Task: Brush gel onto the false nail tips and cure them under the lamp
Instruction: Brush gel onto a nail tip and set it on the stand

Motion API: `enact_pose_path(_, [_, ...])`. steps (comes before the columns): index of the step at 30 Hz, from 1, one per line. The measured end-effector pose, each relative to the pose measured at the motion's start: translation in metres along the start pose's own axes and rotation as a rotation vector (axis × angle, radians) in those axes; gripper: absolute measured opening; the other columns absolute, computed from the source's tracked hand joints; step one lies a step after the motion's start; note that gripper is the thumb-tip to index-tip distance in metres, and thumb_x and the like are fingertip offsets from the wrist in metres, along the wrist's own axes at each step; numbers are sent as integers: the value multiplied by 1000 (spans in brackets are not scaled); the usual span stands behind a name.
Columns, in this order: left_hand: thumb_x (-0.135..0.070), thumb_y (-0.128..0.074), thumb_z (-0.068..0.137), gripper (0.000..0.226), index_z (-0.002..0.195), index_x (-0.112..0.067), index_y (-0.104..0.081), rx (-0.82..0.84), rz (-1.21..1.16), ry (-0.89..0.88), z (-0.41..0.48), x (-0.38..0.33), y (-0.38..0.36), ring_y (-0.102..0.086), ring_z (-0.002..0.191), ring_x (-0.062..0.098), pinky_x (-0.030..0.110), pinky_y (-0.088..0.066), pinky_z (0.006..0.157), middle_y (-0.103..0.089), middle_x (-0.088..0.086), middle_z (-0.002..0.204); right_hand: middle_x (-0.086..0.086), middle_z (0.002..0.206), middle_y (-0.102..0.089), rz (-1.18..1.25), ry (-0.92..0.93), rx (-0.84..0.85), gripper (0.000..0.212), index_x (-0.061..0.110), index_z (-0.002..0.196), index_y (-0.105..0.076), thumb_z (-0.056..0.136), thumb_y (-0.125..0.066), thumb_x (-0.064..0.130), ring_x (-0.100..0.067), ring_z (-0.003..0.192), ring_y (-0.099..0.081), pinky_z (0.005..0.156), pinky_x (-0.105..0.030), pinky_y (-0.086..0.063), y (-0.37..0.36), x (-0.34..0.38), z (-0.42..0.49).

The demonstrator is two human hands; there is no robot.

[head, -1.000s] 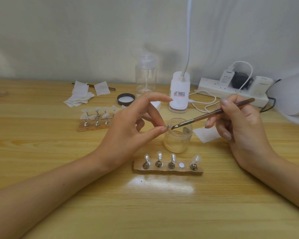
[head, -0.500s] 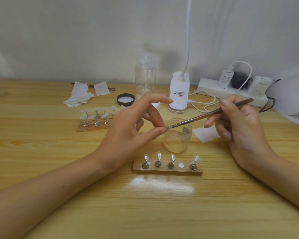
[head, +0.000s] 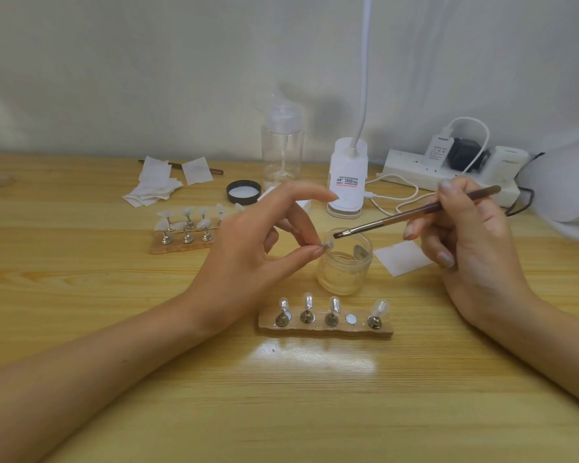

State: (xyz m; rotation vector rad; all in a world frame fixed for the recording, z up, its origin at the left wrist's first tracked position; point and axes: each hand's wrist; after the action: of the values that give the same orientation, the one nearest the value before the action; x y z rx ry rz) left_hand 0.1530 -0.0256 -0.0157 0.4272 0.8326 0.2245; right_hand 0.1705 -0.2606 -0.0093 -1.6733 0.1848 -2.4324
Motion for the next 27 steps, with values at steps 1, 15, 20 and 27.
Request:
enact_pose_path(1, [-16, -73, 88, 43, 125, -31, -57, -1, 4, 0, 0, 0, 0, -63, 82, 13, 42, -40, 58, -70, -7, 84, -6, 64, -69, 5, 2, 17, 24, 23, 75, -51, 96, -53, 35, -8, 35, -30, 43, -17, -26, 0, 0, 0])
enact_pose_path(15, [-11, -75, 88, 47, 126, -32, -57, -7, 39, -17, -1, 1, 0, -62, 82, 8, 34, -41, 58, -69, -8, 84, -7, 66, -70, -24, -4, 55, 24, 22, 76, -51, 93, -56, 39, -8, 35, -30, 40, -13, -31, -2, 0, 0])
enact_pose_path(20, [-13, -75, 88, 45, 125, -31, -58, -7, 45, -18, -1, 0, 0, -63, 83, 9, 35, -41, 58, -69, -8, 85, -6, 64, -70, -34, -19, -10, 23, 23, 74, -49, 92, -55, 37, -8, 35, -30, 42, -14, -31, -1, -1, 0])
enact_pose_path(27, [-14, -74, 88, 44, 126, -31, -58, -3, 51, -20, -1, 0, 0, -63, 84, 11, 34, -42, 58, -70, -8, 86, -8, 65, -70, -44, -42, 20, 25, 19, 76, -46, 92, -55, 37, -8, 35, -31, 41, -14, -30, -3, 0, 0])
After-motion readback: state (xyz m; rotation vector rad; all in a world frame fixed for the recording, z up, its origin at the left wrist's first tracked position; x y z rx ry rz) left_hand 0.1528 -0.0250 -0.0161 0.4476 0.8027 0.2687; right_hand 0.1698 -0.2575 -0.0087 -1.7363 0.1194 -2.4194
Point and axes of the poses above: each hand's wrist, its own z-axis towards the middle knuckle, its own y-axis out of the back of the hand, x = y × z
